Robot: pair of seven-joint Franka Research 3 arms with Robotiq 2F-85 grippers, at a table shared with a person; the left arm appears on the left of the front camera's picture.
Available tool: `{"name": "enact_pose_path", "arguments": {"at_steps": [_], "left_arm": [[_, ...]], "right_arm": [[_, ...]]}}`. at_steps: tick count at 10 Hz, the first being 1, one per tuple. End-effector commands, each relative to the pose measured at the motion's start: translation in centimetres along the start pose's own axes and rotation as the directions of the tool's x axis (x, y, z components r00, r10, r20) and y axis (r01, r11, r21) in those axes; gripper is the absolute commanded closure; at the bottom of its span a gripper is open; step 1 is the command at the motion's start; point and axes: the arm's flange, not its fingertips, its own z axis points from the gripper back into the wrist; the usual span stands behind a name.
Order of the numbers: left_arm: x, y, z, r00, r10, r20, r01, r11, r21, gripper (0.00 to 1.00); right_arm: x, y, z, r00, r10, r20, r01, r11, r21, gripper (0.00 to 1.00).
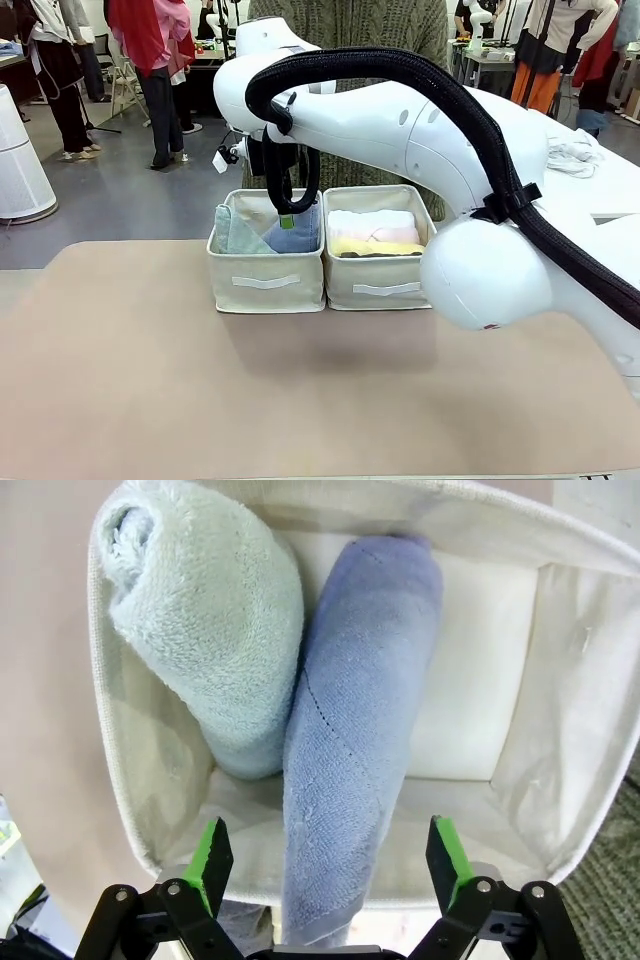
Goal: Sort the towels based on their folding style.
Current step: Pick up another triangle-folded towel from the table and place it in the left Fabric basket.
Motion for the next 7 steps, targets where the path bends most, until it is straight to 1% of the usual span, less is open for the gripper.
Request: {"name": "enact_pose_path", "arguments": {"at_steps": [1,3,4,5,6,7], "left_arm": [[-0.1,-0.2,0.1,1.000,-0.005,0.002,0.005,1.000,0.001,0.00],[-0.1,-0.2,0.1,1.000,-0.005,0.002,0.005,1.000,0.001,0.00],[-0.1,-0.2,0.1,1.000,-0.005,0.002,0.005,1.000,0.001,0.00],[-0.1,-0.2,0.1,1.000,-0.005,0.002,0.005,1.000,0.001,0.00],[-0.1,-0.2,0.1,1.000,-0.005,0.002,0.005,1.000,0.001,0.00],[-0.1,-0.2,0.1,1.000,-0.005,0.002,0.005,1.000,0.001,0.00]], "right_arm": [[0.1,-0.5,0.5,1.000,0.019,0.022,-0.020,1.000,0.024,0.00],[0.2,-0.4,0.7,0.999,0.021,0.024,-0.021,1.000,0.023,0.00],[0.0,0.3,1.8,0.999,0.009,0.040,-0.010,1.000,0.014,0.00],[-0.8,2.1,4.0,0.999,-0.029,0.036,0.028,1.000,0.008,0.00],[-2.6,4.6,7.1,0.996,-0.081,0.038,0.083,0.996,-0.033,0.00],[-5.1,7.7,9.6,0.988,-0.147,0.047,0.150,0.987,-0.064,0.00]]}}
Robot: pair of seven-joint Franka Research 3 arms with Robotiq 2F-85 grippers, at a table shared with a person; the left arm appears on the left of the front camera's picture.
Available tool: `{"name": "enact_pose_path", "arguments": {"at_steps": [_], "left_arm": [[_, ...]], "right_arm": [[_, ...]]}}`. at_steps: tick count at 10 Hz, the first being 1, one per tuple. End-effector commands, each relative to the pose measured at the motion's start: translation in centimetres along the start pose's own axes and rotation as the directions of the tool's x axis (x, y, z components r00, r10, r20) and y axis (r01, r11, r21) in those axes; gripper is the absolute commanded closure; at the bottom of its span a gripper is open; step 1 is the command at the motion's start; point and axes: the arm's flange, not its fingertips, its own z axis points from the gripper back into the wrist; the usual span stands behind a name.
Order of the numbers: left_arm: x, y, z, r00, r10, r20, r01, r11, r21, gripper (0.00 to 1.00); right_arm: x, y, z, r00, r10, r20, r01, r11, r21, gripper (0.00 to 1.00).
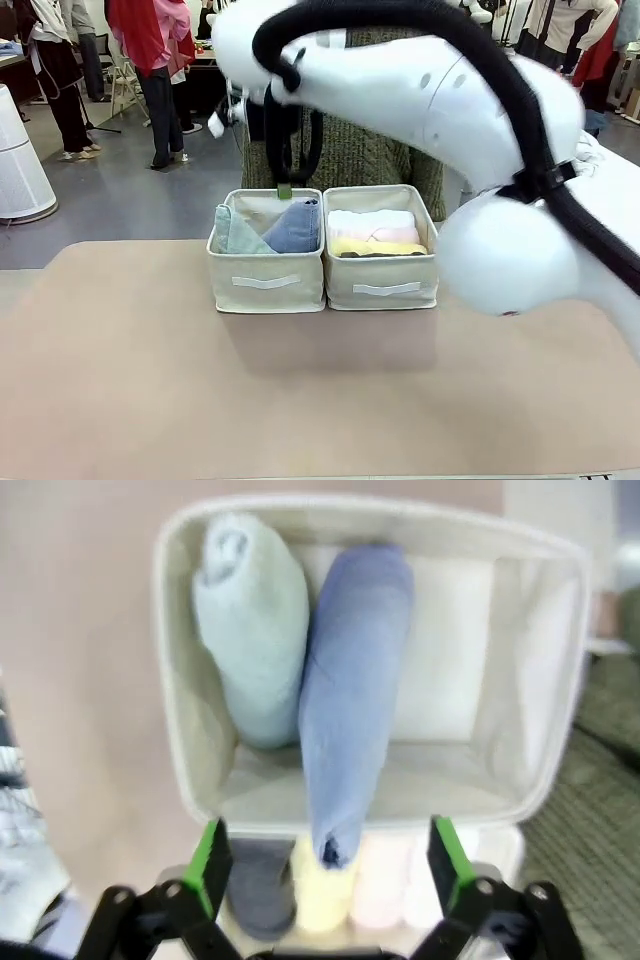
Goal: Sort the towels based on their folding style.
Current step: Pick up another triangle-folded towel from the table and place it in the left Fabric basket.
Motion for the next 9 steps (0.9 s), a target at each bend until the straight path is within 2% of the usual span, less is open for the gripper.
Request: {"name": "enact_pose_path", "arguments": {"at_steps": [1,3,5,9], "left_arm": [[0.0,-0.2,0.1,1.000,-0.006,0.002,0.006,1.000,0.002,0.00],[0.0,-0.2,0.1,1.000,-0.006,0.002,0.006,1.000,0.002,0.00],[0.0,-0.2,0.1,1.000,-0.006,0.002,0.006,1.000,0.002,0.00],[0.0,-0.2,0.1,1.000,-0.006,0.002,0.006,1.000,0.002,0.00]], "right_arm": [[-7.2,8.2,3.0,0.984,-0.177,-0.028,0.176,0.983,-0.043,0.00],[-12.5,11.6,2.3,0.940,-0.326,-0.104,0.329,0.944,0.016,0.00],[-16.7,14.6,1.0,0.898,-0.396,-0.191,0.419,0.902,0.101,0.00],[-22.7,18.2,0.5,0.794,-0.529,-0.298,0.588,0.794,0.156,0.00]]}}
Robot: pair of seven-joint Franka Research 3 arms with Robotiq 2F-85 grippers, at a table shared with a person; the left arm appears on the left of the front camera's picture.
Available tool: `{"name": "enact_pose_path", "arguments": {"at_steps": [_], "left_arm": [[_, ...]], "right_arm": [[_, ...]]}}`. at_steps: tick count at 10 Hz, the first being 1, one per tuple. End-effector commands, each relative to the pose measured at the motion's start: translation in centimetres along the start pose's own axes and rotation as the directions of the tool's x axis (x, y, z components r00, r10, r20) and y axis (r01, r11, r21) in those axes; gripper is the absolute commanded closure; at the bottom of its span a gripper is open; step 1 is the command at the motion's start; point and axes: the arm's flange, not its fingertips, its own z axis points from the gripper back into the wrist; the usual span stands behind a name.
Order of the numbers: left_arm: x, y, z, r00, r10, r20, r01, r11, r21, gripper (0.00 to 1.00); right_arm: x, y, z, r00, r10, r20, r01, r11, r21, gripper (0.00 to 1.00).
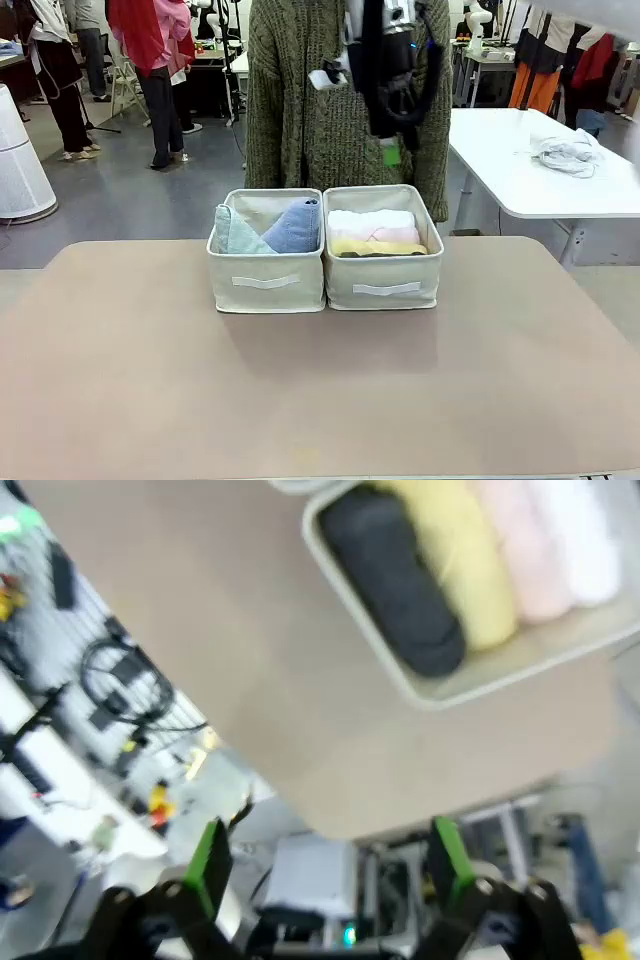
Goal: Sort the towels based on their folding style.
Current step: Pick up another triangle-folded towel from the table and place it in the left Fabric basket.
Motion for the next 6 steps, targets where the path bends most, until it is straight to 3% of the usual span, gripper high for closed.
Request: {"name": "enact_pose_path", "arguments": {"at_steps": [1,3,4,6], "left_arm": [[0.0,-0.2,0.0,1.000,-0.007,0.002,0.007,1.000,0.001,0.00],[0.0,-0.2,0.0,1.000,-0.007,0.002,0.007,1.000,0.001,0.00],[0.0,-0.2,0.0,1.000,-0.007,0.002,0.007,1.000,0.001,0.00],[0.0,-0.2,0.0,1.000,-0.007,0.002,0.007,1.000,0.001,0.00]], "right_arm": [[-8.5,4.5,-10.8,0.996,-0.073,0.058,0.072,0.997,0.013,0.00],[-9.5,1.6,-8.3,0.956,-0.065,0.286,0.100,0.989,-0.109,0.00],[-9.7,-0.4,-7.1,0.935,-0.048,0.352,0.105,0.984,-0.145,0.00],[-9.4,-4.2,-5.5,0.912,-0.041,0.407,0.108,0.984,-0.143,0.00]]}}
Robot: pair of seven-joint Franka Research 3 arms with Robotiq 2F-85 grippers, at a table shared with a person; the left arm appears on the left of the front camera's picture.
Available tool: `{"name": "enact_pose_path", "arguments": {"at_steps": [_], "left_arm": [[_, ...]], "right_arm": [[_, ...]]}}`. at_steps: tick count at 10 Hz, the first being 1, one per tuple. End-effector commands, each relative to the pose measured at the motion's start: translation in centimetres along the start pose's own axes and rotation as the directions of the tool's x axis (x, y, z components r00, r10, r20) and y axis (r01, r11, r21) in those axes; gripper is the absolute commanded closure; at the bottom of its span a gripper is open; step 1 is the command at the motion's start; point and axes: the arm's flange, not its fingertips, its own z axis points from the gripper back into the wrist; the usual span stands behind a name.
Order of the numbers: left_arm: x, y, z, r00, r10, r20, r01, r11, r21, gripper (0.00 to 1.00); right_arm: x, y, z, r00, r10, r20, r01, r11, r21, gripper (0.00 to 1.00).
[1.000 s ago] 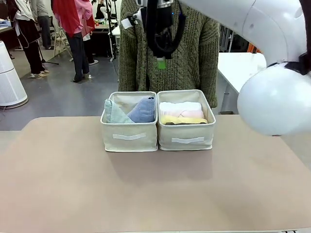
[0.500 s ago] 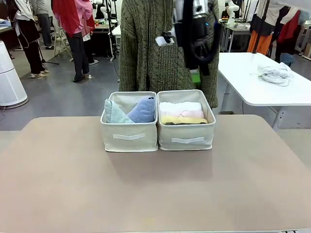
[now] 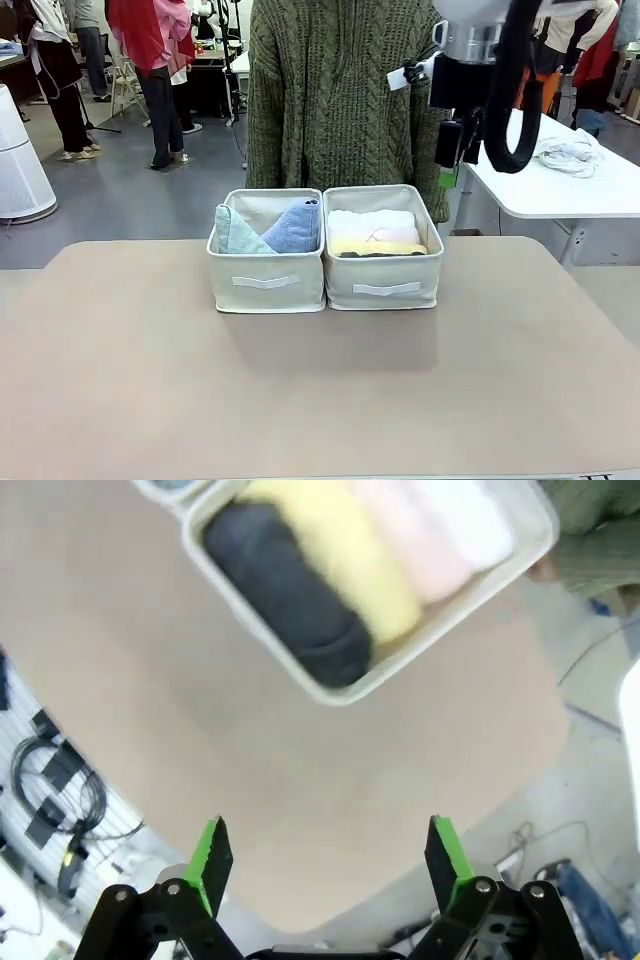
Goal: Sort the towels based on their folding style.
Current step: Pick up another triangle-folded towel from the table and place it in the left Fabric basket.
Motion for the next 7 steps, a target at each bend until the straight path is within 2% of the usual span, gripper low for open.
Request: {"name": "enact_pose_path", "arguments": {"at_steps": [1,2,3,4,7], "left_arm": [[0.0,-0.2,0.0,1.000,-0.007,0.002,0.007,1.000,0.001,0.00],[0.0,-0.2,0.0,1.000,-0.007,0.002,0.007,1.000,0.001,0.00],[0.0,-0.2,0.0,1.000,-0.007,0.002,0.007,1.000,0.001,0.00],[0.0,-0.2,0.0,1.000,-0.007,0.002,0.007,1.000,0.001,0.00],[0.0,-0.2,0.0,1.000,-0.007,0.002,0.007,1.000,0.001,0.00]], "right_arm": [[1.2,-2.9,-1.4,0.998,0.030,0.049,-0.033,0.998,0.060,0.00],[1.8,-3.9,-1.2,0.999,0.033,0.032,-0.035,0.997,0.072,0.00],[3.3,-4.0,-0.9,0.997,-0.023,-0.068,0.027,0.998,0.064,0.00],[0.6,-3.0,-1.3,0.999,0.013,0.032,-0.014,1.000,0.015,0.00],[0.6,-3.0,-1.3,0.999,0.013,0.032,-0.014,1.000,0.015,0.00]]}}
